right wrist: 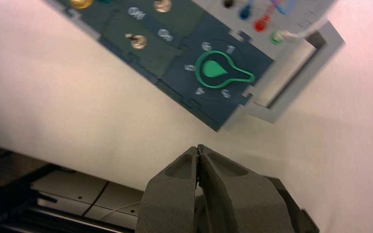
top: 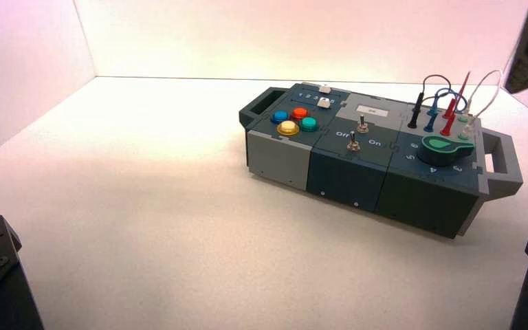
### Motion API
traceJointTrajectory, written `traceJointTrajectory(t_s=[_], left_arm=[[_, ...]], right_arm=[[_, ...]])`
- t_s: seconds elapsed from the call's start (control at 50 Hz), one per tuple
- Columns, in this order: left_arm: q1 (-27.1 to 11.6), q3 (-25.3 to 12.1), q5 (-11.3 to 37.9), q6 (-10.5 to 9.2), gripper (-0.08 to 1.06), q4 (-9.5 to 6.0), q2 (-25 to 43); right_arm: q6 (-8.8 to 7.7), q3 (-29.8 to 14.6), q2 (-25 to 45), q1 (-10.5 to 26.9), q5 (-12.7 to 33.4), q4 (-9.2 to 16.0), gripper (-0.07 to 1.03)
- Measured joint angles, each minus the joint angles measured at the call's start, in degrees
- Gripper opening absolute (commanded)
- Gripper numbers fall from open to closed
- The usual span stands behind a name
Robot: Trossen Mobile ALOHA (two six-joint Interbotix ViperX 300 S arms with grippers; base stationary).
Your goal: Turn the knob to position 1.
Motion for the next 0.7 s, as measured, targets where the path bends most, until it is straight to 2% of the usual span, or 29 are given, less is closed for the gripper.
traceJointTrajectory(t_s=[0.22,0.7], left_arm=[[-0.09,0.70,-0.18,-0.09,-0.03,0.00,-3.08],[-0.09,0.79,-1.23,-0.09,-0.03,-0.18,-2.99]], right_arm=[[0.00,0.00,1.85,-4.75,2.46,0.00,-0.02],[0.00,0.00,4.04,-5.10,4.66,0.88,-0.02]])
